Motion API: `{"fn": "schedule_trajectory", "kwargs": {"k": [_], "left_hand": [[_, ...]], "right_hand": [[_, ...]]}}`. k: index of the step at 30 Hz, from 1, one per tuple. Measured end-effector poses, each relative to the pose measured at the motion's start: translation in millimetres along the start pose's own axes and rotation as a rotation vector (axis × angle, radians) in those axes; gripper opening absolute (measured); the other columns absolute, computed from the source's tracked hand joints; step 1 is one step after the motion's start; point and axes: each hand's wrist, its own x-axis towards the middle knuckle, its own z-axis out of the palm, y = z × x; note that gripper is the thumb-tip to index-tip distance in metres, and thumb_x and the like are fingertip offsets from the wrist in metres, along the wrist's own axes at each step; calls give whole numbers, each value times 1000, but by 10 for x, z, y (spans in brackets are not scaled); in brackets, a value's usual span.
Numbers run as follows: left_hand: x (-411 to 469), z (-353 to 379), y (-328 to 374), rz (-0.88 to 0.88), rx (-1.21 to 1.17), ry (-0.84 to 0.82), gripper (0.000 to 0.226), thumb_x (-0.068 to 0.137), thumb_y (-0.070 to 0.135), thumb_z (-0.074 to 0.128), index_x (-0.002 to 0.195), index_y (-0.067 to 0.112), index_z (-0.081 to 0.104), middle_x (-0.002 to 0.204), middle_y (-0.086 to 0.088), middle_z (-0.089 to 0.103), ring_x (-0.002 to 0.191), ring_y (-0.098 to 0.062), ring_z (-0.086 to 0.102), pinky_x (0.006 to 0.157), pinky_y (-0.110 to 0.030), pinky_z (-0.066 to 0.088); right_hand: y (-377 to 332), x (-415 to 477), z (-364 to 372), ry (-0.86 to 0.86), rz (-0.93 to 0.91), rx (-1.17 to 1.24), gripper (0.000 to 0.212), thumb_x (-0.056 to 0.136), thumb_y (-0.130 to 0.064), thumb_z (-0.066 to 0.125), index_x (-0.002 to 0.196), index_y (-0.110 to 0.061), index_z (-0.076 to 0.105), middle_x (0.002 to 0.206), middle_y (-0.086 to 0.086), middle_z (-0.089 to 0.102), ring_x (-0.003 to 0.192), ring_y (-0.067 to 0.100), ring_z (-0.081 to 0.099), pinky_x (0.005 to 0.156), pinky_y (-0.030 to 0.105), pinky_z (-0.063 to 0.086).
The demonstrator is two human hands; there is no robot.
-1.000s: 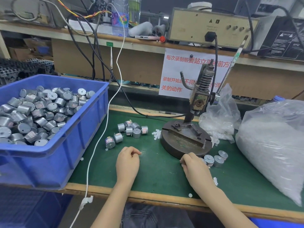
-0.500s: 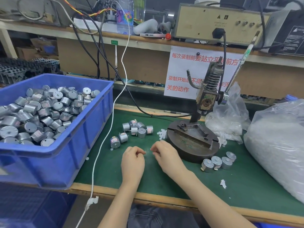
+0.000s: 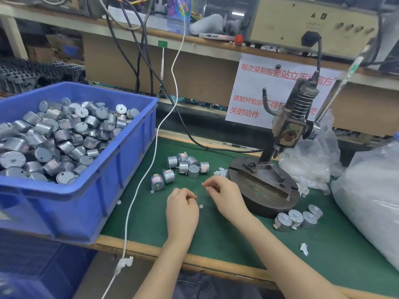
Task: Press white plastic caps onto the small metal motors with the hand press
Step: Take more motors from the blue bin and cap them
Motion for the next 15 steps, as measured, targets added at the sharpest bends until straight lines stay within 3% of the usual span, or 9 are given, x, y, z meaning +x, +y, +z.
{"fn": "schedule_trajectory", "kwargs": {"k": [4,8,12,15], "left_hand": [[1,0,3,-7,-1,-5,22,77,-10,44,78,3,62,78,4,47,90,-27,50,73,-25,34],[2,1,5,4,-5,-14,24,77,-10,44,71,9,58,77,2,49,87,-25,50,73,-26,34],[5,14,-14,2,-8,-14,25,76,-10,45,69,11,56,77,1,51,86,-25,50,73,-27,35],[10,14,-5,1,5,-17,25,77,-9,45,69,12,56,74,6,47,85,-24,50,71,-27,34]], "right_hand": [[-24,352,24,94,-15,-169,23,94,-8,49,115,-7,59,117,8,54,103,22,52,85,23,36],[-19,616,102,-33,-65,-473,44,95,-12,43,139,-8,38,140,10,40,127,27,36,104,34,30],[-25,748,153,-240,-5,-579,46,92,-10,43,137,-5,36,140,13,39,127,30,37,101,39,34],[-31,778,135,-232,-2,-609,28,94,-8,42,120,-2,47,125,16,44,113,32,47,89,38,39]]}}
